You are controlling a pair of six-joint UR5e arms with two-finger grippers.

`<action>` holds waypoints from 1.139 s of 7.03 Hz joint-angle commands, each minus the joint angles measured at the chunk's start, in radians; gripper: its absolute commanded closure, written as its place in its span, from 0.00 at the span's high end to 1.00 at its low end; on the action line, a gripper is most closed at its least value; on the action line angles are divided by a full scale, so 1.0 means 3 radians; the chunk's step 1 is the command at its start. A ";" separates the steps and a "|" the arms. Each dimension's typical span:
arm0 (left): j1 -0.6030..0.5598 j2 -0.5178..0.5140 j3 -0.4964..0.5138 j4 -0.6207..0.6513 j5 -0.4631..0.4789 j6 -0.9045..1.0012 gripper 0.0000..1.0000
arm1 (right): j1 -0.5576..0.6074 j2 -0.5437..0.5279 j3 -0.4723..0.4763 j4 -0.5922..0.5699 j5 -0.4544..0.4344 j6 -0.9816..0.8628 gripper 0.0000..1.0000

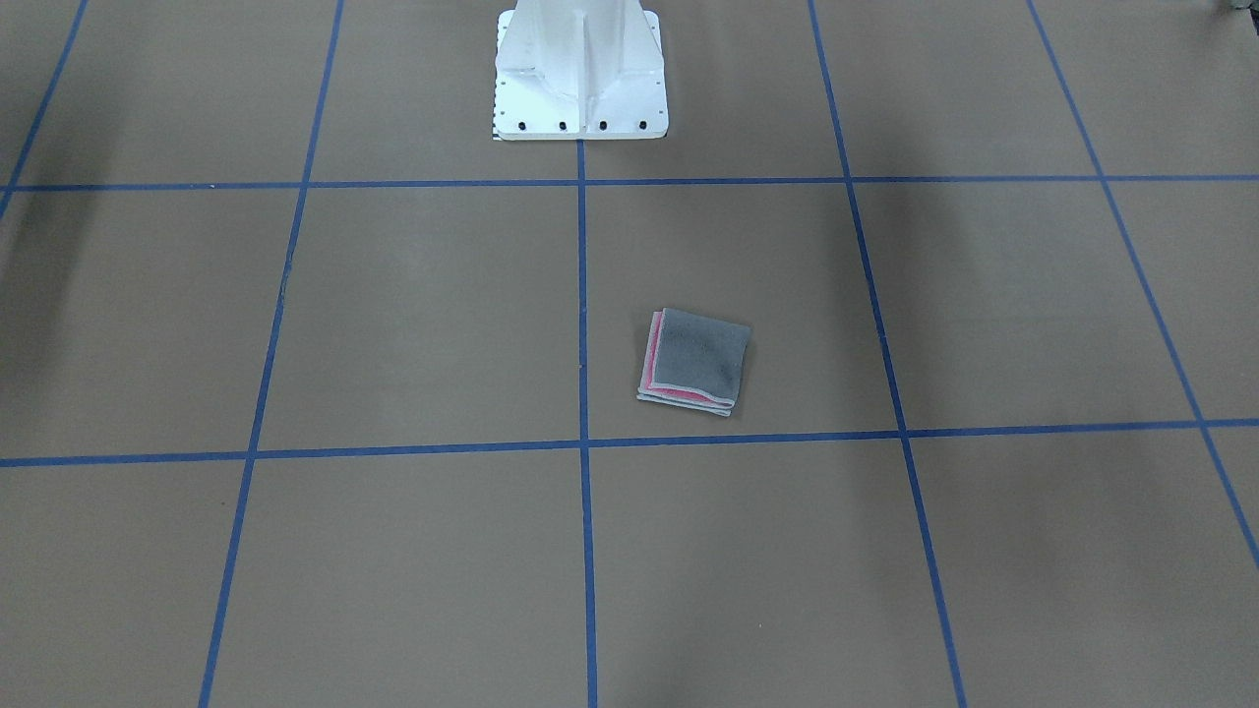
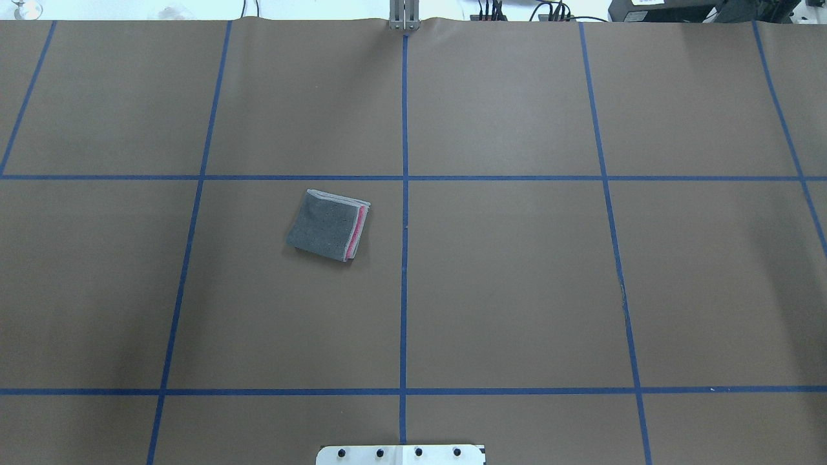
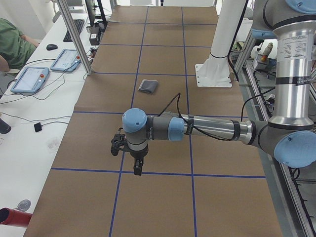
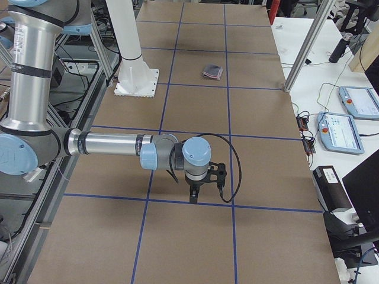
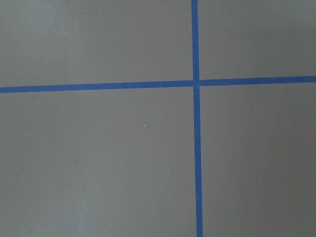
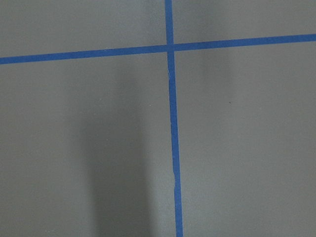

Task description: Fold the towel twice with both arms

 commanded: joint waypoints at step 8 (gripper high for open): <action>0.0006 -0.0023 -0.0008 0.0004 -0.0006 -0.0001 1.00 | 0.0003 0.0322 0.0012 0.0002 -0.0186 0.0014 1.00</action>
